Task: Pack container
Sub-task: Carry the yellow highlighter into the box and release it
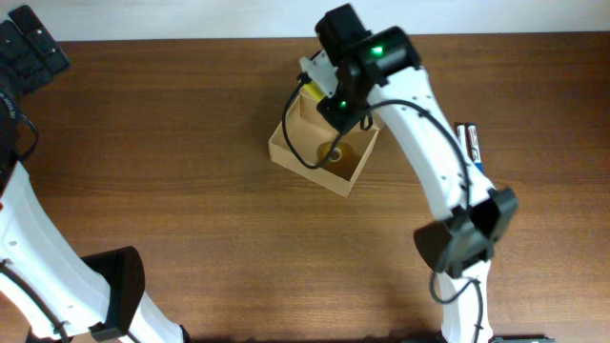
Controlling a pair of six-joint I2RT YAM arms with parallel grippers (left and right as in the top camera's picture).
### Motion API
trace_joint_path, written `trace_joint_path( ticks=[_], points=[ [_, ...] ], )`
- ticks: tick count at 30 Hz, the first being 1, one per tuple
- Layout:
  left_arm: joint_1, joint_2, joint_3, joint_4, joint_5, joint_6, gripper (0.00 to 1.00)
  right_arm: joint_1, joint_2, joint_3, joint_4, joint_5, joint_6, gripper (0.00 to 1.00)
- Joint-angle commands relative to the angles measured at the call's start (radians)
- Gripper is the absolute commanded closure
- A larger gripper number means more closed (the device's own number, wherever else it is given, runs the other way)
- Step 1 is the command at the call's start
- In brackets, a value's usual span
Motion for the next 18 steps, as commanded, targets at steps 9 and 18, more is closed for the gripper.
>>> trace_joint_path(
  ticks=[9, 18],
  points=[
    [0.007, 0.007, -0.002, 0.000, 0.007, 0.009, 0.00, -0.007, 0.169, -0.053, -0.015, -0.044, -0.037, 0.96],
    [0.007, 0.007, -0.002, 0.000, 0.007, 0.009, 0.00, -0.007, 0.174, -0.256, 0.074, -0.040, -0.054, 0.83]
  ],
)
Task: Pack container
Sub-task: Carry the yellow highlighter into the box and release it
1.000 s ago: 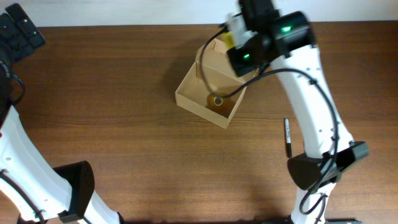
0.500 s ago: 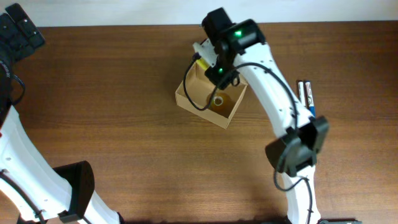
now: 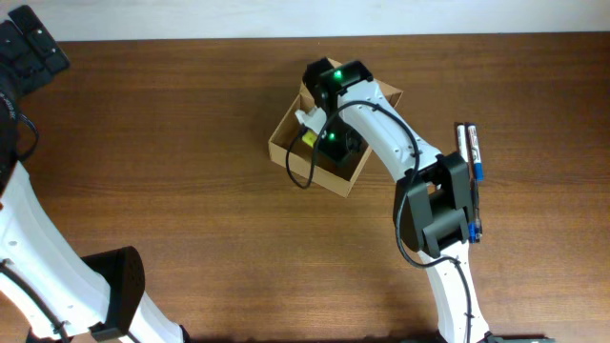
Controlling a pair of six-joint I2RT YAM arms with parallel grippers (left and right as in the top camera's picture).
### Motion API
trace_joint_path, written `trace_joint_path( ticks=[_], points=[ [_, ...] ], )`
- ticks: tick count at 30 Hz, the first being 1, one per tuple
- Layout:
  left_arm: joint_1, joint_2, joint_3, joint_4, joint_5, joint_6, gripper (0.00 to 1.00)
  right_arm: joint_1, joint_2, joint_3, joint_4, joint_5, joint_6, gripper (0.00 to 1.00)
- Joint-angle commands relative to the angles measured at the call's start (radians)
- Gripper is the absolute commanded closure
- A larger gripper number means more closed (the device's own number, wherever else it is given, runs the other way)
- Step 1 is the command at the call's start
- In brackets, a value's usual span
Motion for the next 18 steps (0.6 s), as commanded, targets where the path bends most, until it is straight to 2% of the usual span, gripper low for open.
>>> trace_joint_path(
  ticks=[1, 10, 18],
  points=[
    [0.007, 0.007, -0.002, 0.000, 0.007, 0.009, 0.00, -0.006, 0.008, -0.030, 0.014, -0.017, -0.012, 0.75],
    [0.007, 0.007, -0.002, 0.000, 0.007, 0.009, 0.00, -0.006, -0.037, 0.069, -0.012, -0.016, 0.037, 0.49],
    [0.007, 0.007, -0.002, 0.000, 0.007, 0.009, 0.00, -0.007, -0.199, 0.203, -0.066, 0.072, 0.108, 0.48]
  ],
)
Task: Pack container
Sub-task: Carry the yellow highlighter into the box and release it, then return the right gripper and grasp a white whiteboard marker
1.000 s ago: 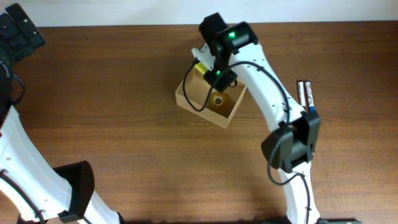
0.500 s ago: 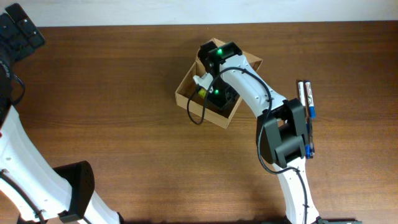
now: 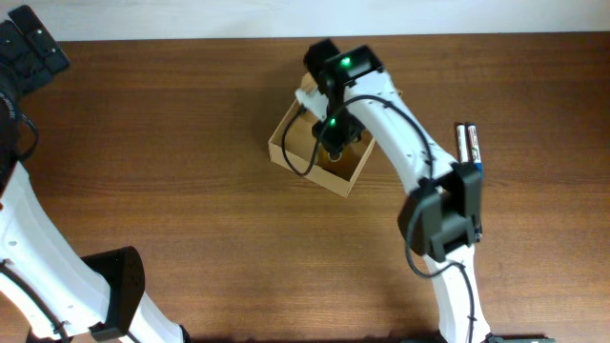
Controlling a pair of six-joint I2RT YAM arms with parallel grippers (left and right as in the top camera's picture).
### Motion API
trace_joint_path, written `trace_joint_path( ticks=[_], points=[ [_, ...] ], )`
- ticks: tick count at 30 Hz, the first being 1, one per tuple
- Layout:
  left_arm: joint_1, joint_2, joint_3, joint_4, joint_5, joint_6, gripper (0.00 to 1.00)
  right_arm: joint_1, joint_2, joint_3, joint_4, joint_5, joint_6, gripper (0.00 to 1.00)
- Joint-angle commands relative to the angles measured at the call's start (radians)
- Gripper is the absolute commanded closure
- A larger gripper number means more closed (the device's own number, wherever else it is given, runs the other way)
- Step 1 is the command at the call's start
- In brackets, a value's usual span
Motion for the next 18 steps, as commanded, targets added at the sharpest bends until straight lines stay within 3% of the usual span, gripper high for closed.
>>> trace_joint_path(
  ticks=[1, 8, 13, 18],
  points=[
    [0.007, 0.007, -0.002, 0.000, 0.007, 0.009, 0.00, -0.005, -0.163, 0.051, -0.008, 0.090, 0.063, 0.47],
    [0.007, 0.007, -0.002, 0.000, 0.007, 0.009, 0.00, -0.084, -0.396, 0.048, -0.023, 0.127, 0.133, 0.46],
    [0.007, 0.007, -0.002, 0.000, 0.007, 0.009, 0.00, -0.282, -0.539, 0.000, -0.002, 0.130, 0.164, 0.43],
    [0.007, 0.007, -0.002, 0.000, 0.007, 0.009, 0.00, -0.523, -0.550, -0.124, 0.075, 0.063, 0.184, 0.34]
  ],
)
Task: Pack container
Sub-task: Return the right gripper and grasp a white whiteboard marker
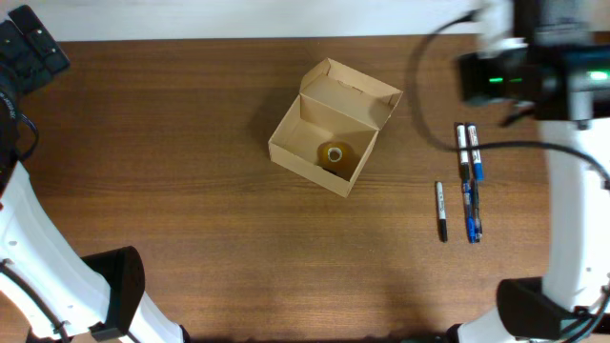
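Note:
An open cardboard box (329,129) stands mid-table with its lid flap folded back. A yellow ring-shaped roll (334,154) lies on the box floor. Several pens (469,176) lie on the table to the right, a black one (441,210) slightly apart from them. My right arm (534,71) is blurred at the top right, above the pens and well away from the box; its fingers do not show clearly. My left gripper (30,46) is a dark shape at the far top left corner, and its jaws cannot be read.
Brown wooden table (191,210) with a pale wall strip along the back edge. The left arm's white link (38,248) and black base run down the left side. The right arm's white link (572,219) stands at the right edge.
My right arm was over the box with its gripper down inside it. Now it is at the top right, clear of the box. The roll and pens have not moved.
My right gripper hung over the box's back edge with something yellow at its fingers, the roll lying inside. Then it was low inside the box, then still over it. Now the arm is away to the right and the box shows only the roll.

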Controlling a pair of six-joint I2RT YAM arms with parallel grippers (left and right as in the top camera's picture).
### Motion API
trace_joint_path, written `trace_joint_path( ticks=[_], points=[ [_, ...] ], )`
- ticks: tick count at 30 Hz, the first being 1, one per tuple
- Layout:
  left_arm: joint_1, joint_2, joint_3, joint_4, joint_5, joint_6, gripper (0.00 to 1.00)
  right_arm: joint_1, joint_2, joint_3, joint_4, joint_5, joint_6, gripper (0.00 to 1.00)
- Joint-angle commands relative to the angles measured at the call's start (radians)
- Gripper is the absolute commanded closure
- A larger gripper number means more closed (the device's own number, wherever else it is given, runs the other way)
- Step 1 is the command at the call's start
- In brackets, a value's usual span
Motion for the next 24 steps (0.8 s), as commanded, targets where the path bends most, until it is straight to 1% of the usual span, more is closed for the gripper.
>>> trace_joint_path(
  ticks=[1, 4, 7, 11, 16, 24],
  points=[
    [0.007, 0.007, -0.002, 0.000, 0.007, 0.009, 0.00, -0.119, 0.040, -0.121, 0.048, -0.061, 0.027, 0.31],
    [0.007, 0.007, -0.002, 0.000, 0.007, 0.009, 0.00, -0.178, 0.072, -0.260, 0.142, -0.115, 0.027, 0.30],
    [0.007, 0.007, -0.002, 0.000, 0.007, 0.009, 0.00, -0.188, 0.123, -0.390, 0.212, -0.100, 0.027, 0.30],
    [0.007, 0.007, -0.002, 0.000, 0.007, 0.009, 0.00, -0.188, 0.213, -0.494, 0.250, -0.100, 0.028, 0.30],
    [0.007, 0.007, -0.002, 0.000, 0.007, 0.009, 0.00, -0.188, 0.324, -0.507, 0.290, -0.089, 0.035, 0.30],
    [0.007, 0.007, -0.002, 0.000, 0.007, 0.009, 0.00, -0.189, 0.420, -0.507, 0.370, -0.078, 0.034, 0.31]
  ],
)
